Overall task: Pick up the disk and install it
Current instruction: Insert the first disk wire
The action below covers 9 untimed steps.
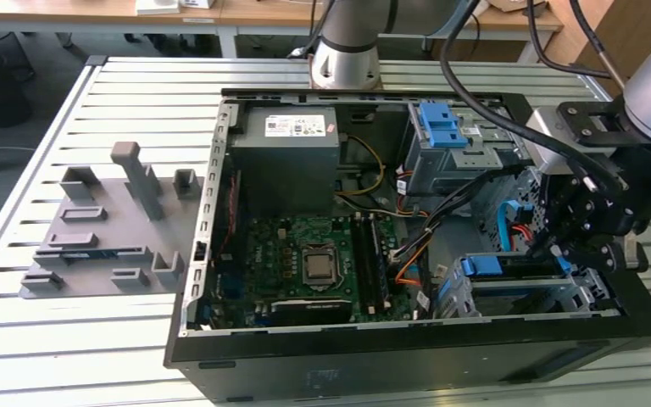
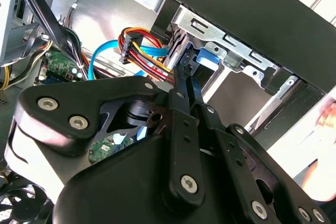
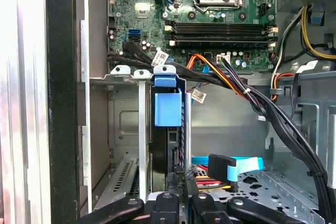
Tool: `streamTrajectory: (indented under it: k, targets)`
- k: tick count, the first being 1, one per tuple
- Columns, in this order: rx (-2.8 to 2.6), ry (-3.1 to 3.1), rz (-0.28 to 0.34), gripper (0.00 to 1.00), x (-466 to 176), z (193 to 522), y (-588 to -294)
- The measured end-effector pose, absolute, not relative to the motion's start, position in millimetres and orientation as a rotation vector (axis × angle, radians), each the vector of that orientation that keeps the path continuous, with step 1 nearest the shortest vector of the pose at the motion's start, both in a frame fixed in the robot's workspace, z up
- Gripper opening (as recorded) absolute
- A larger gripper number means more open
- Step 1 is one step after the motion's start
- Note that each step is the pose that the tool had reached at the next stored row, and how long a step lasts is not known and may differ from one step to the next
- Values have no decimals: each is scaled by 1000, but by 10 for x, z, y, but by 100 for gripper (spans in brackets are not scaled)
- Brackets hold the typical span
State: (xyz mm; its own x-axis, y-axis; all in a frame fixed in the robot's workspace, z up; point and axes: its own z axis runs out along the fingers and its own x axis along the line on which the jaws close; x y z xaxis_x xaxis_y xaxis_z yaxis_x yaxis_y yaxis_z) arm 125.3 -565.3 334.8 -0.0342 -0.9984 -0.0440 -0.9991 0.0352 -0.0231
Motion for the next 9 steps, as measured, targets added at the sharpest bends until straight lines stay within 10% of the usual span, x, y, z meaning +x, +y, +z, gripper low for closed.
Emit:
streamTrajectory:
  k: [9]
  targets:
    - [-2153,2230,31,16,1258,3344,-5663]
